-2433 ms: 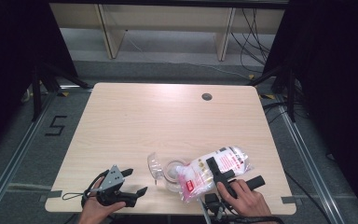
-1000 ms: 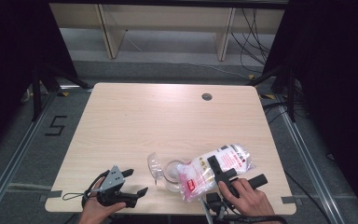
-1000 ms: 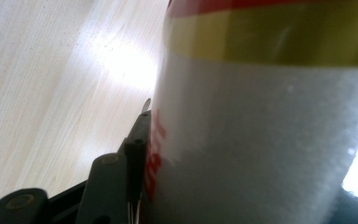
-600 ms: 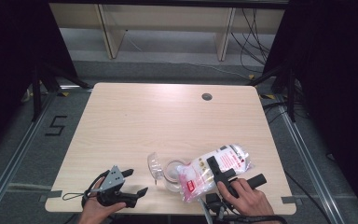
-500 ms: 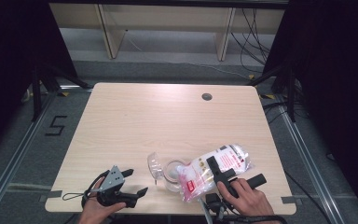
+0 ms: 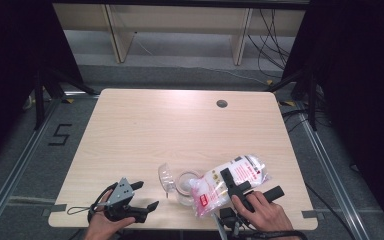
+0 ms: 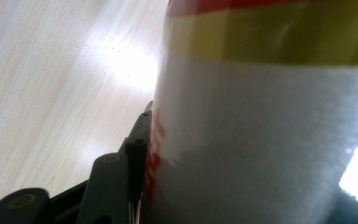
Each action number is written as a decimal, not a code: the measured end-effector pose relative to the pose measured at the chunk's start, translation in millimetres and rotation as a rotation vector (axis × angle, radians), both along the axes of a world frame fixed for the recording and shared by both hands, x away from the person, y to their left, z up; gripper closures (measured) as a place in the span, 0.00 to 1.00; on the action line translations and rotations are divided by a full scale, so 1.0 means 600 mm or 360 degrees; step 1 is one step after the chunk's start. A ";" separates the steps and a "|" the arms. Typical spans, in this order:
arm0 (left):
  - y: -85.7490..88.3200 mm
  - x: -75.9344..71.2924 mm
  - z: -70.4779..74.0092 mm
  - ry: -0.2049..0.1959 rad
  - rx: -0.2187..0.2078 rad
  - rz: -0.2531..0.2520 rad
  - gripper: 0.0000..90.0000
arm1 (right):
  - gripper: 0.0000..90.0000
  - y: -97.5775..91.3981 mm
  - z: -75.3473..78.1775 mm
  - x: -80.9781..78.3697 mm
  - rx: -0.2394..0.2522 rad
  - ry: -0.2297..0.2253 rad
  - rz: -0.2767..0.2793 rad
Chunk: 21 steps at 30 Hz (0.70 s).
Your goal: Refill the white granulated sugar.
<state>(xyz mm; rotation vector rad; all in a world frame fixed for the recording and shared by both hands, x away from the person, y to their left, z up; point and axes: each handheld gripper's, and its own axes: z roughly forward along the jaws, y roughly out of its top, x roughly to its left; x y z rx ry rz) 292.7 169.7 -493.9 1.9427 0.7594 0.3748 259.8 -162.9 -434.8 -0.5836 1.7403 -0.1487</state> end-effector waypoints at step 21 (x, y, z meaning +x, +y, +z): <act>-0.001 -0.002 0.000 0.0025 -0.0012 0.0013 0.18 | 0.60 0.000 0.002 -0.002 -0.0010 0.0005 -0.0006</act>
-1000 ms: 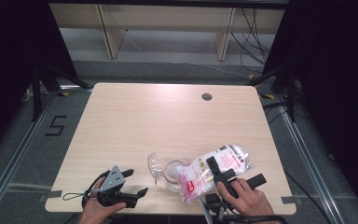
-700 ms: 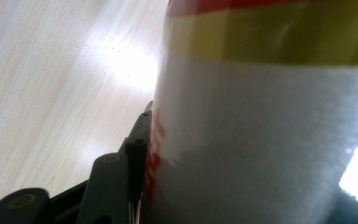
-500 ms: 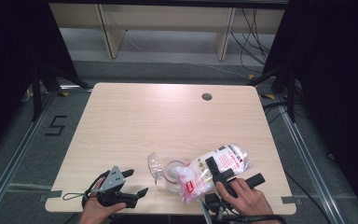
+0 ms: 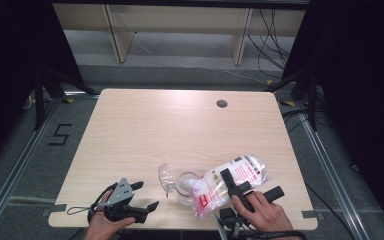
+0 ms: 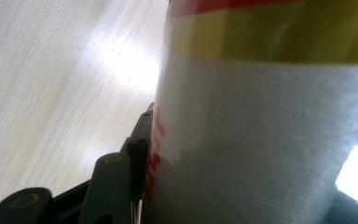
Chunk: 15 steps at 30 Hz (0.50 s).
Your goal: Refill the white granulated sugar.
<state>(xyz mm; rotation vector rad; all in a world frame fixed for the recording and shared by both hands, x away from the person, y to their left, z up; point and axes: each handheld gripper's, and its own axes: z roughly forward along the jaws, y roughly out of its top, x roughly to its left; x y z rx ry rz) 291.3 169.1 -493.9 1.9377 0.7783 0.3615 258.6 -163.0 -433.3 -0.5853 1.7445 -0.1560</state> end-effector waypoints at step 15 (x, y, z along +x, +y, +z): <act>0.001 0.002 0.001 -0.0028 0.0026 -0.0022 0.18 | 0.61 0.001 0.000 -0.001 0.0009 0.0012 0.0001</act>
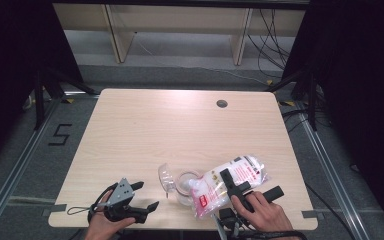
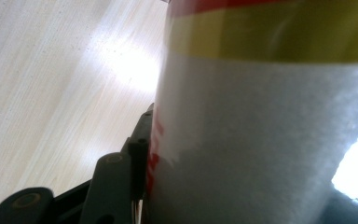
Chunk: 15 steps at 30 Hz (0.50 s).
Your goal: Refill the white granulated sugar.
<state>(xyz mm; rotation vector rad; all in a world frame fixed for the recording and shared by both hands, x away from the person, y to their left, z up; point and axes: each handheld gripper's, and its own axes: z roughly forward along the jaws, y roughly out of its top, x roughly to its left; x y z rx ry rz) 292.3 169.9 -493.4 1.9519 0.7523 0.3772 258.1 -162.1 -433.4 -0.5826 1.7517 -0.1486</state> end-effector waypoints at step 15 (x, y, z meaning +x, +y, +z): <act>-0.001 -0.001 0.000 0.0004 -0.0003 0.0008 0.18 | 0.61 0.003 0.008 0.000 -0.0036 -0.0018 0.0006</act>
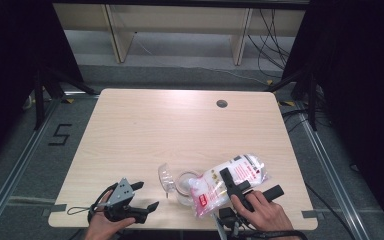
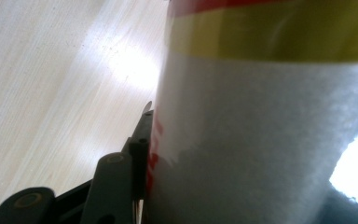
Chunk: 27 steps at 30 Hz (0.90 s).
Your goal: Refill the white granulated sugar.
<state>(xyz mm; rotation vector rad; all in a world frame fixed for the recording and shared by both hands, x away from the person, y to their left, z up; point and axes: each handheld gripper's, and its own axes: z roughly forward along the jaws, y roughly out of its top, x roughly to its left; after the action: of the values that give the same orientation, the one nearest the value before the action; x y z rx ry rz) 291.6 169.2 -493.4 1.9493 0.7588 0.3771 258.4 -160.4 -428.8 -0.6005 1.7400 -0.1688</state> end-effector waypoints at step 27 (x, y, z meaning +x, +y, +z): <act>0.000 0.000 0.000 -0.0002 0.0000 0.0002 0.18 | 0.62 0.012 0.001 0.006 -0.0076 0.0007 0.0052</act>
<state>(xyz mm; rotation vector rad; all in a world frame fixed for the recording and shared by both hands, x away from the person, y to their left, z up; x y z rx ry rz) 291.6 169.1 -493.4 1.9486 0.7594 0.3788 261.7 -153.5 -428.2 -0.6641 1.7337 -0.1868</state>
